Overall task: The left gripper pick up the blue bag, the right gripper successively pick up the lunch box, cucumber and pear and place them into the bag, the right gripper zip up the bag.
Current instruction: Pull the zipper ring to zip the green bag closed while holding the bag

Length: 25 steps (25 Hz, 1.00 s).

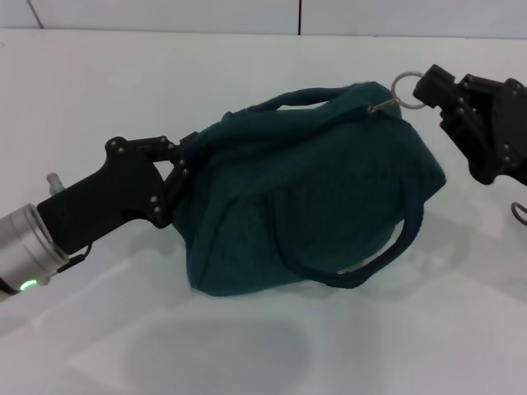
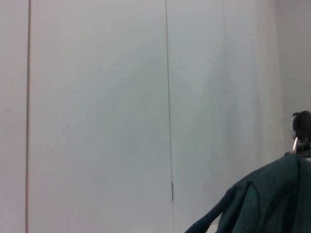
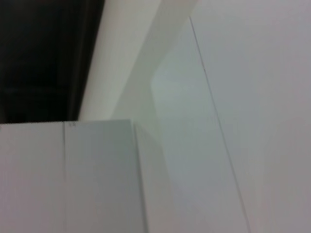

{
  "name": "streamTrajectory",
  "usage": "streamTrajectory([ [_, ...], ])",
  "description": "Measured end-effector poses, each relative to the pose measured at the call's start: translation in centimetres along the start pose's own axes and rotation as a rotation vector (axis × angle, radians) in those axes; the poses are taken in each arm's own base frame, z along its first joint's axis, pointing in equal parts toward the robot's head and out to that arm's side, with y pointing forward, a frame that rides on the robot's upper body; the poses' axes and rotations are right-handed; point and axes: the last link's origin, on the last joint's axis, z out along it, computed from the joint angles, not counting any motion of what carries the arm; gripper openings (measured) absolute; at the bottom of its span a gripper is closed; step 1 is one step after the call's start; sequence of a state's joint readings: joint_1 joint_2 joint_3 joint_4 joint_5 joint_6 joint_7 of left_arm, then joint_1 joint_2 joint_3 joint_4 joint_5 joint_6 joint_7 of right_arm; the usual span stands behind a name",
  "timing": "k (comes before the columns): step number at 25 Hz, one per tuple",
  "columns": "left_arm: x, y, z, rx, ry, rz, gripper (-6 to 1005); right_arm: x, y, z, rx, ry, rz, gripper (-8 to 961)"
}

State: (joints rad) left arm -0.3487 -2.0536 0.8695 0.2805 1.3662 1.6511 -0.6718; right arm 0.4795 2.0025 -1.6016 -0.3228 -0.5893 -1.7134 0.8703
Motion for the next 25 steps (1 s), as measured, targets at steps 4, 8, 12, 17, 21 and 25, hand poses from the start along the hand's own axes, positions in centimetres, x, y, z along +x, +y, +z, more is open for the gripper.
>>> streamTrajectory([
  [4, -0.6, -0.1, 0.1, 0.017, -0.035, -0.007, 57, 0.9, -0.7, -0.6, 0.079, 0.048, -0.001, 7],
  [8, -0.9, 0.0, 0.2, 0.007, -0.054, -0.008, 57, 1.4, -1.0, -1.4, 0.141, 0.066, -0.008, 7],
  [12, -0.8, 0.0, 0.3, 0.000, -0.056, -0.007, 56, 1.9, -1.0, -2.0, 0.166, 0.081, 0.004, 7],
  [17, -0.6, 0.2, 1.0, -0.030, -0.039, -0.021, 84, 2.0, -0.7, -2.0, 0.156, 0.080, 0.011, 7],
  [21, 0.5, 0.6, 1.8, -0.083, 0.008, -0.087, 124, 2.0, -0.5, -1.5, 0.128, 0.082, 0.015, 7],
  [25, 1.8, 0.4, 2.1, -0.136, 0.037, -0.150, 163, 2.1, -0.3, -1.1, 0.108, 0.089, 0.017, 7],
])
